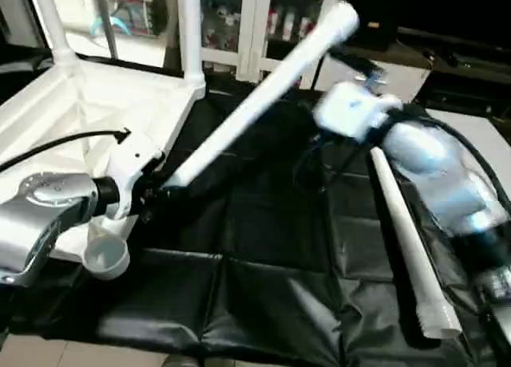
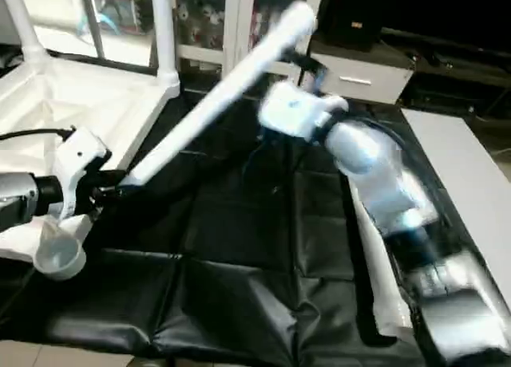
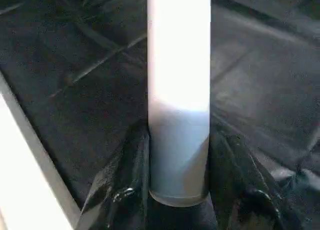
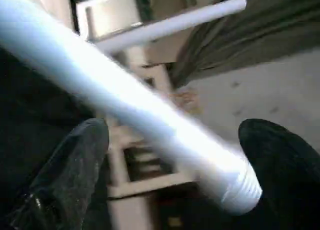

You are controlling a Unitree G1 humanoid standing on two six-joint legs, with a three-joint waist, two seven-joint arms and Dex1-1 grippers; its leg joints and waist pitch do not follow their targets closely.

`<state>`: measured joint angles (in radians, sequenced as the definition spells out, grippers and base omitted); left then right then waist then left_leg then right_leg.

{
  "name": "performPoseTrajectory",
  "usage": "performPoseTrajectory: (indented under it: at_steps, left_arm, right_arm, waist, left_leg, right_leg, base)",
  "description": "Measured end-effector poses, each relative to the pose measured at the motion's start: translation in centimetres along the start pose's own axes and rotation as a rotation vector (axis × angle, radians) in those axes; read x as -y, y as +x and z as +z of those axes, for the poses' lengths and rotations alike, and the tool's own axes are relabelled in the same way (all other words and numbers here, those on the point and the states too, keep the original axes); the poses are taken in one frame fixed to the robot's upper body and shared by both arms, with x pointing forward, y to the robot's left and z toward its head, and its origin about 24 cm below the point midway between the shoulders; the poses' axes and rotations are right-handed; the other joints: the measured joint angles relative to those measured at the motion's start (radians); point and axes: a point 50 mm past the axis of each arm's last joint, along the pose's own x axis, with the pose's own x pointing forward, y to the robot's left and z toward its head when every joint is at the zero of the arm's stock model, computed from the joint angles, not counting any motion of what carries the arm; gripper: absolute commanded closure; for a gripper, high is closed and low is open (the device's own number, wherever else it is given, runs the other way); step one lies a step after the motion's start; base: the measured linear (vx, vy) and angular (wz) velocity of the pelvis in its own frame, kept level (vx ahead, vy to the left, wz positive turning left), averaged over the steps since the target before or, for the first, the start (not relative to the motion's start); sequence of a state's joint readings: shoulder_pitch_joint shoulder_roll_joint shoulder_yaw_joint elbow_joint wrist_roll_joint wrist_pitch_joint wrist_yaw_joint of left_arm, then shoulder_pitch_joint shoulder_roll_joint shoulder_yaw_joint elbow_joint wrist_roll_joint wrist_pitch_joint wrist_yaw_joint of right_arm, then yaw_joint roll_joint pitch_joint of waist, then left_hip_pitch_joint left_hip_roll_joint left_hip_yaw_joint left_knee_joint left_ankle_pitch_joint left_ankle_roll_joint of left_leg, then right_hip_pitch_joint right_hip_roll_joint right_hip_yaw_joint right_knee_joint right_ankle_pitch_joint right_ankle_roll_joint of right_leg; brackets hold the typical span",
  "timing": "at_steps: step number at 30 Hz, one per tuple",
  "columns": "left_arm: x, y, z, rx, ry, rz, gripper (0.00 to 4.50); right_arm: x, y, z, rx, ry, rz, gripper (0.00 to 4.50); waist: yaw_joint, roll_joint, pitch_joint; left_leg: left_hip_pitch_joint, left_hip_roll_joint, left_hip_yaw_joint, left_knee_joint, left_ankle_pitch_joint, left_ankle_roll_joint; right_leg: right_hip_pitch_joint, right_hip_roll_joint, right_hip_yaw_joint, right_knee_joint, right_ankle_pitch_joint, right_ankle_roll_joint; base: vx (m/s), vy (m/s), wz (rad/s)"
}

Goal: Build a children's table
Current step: Pick table leg

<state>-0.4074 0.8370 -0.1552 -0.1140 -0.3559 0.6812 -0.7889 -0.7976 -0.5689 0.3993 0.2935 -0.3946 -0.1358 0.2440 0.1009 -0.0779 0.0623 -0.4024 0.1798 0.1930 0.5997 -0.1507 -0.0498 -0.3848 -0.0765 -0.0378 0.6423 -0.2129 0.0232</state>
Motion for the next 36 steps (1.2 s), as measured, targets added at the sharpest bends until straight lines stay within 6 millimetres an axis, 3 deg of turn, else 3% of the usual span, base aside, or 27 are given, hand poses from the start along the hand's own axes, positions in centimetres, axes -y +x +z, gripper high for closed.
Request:
performPoseTrajectory:
  at_steps: [8,19,20,34,36]
  left_arm:
    - [0.0,0.0,0.0,-0.021,0.039,-0.007,3.15]
    - [0.5,0.1,0.6,-0.025,0.116,-0.054,3.15]
    - [0.5,0.1,0.6,-0.027,0.120,-0.051,3.15]
    - [0.4,0.0,0.8,-0.038,0.160,-0.036,3.15]
    - [0.3,0.0,0.8,-0.038,0.163,-0.034,3.15]
  right_arm:
    - [-1.0,1.5,-1.9,-0.017,-0.268,0.024,0.00]
    - [-1.0,1.9,-4.9,-0.107,-0.466,0.076,0.00]
    - [-1.2,1.9,-5.0,-0.107,-0.476,0.080,0.28]
    - [-2.3,1.8,-6.4,-0.126,-0.533,0.149,1.30]
    - [-2.1,1.9,-6.5,-0.128,-0.536,0.148,1.68]
  waist:
    - [-0.014,-0.001,0.000]
    - [-0.017,-0.002,0.000]
    - [-0.018,-0.002,0.000]
    - [-0.025,-0.004,0.001]
    - [-0.027,-0.005,0.001]
  left_leg:
    - [0.000,0.001,0.001,0.004,0.000,0.000]
    - [-0.003,0.002,0.001,0.007,0.000,0.000]
    - [-0.003,0.002,0.001,0.007,0.000,0.000]
    - [-0.005,0.003,0.002,0.009,0.000,0.001]
    - [-0.006,0.003,0.002,0.009,0.000,0.001]
  right_leg:
    - [0.000,0.000,0.001,0.004,0.000,0.000]
    - [-0.002,0.001,0.001,0.004,0.000,0.000]
    - [-0.002,0.001,0.001,0.004,0.000,0.000]
    - [-0.003,0.001,0.001,0.005,0.000,0.000]
    - [-0.004,0.001,0.001,0.005,0.000,0.000]
  base:
    - [0.000,0.000,0.00]
    - [0.000,0.000,0.00]
    - [0.000,0.000,0.00]
    - [0.000,0.000,0.00]
    - [0.000,0.000,0.00]
